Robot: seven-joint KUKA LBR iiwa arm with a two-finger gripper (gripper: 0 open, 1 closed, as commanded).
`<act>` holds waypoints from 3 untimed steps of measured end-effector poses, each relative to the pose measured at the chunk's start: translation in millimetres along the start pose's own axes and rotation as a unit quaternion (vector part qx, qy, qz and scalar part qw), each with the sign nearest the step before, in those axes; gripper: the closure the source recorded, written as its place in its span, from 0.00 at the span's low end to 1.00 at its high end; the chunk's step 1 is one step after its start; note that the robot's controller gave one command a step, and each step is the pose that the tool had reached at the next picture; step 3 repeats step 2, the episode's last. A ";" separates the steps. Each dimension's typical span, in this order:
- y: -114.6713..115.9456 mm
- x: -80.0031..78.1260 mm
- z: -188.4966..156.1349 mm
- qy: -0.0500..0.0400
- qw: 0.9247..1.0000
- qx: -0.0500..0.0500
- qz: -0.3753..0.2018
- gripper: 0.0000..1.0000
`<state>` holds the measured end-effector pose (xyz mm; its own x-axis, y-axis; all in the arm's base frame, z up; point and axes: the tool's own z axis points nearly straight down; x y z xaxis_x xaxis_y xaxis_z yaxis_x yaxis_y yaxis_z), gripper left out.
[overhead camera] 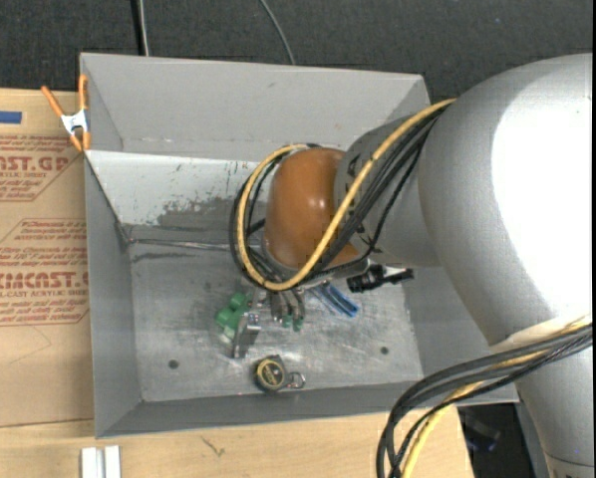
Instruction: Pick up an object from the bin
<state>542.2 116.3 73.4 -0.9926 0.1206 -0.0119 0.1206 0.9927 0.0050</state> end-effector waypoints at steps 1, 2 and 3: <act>0.8 -1.6 -1.5 0.003 1.000 0.001 0.000 0.00; 1.9 -2.9 -4.1 0.002 1.000 0.000 0.000 1.00; 1.9 -2.9 -4.1 0.002 1.000 0.000 0.000 1.00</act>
Offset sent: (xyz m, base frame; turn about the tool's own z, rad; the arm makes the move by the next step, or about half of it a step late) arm 0.0000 0.0000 0.0000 0.0000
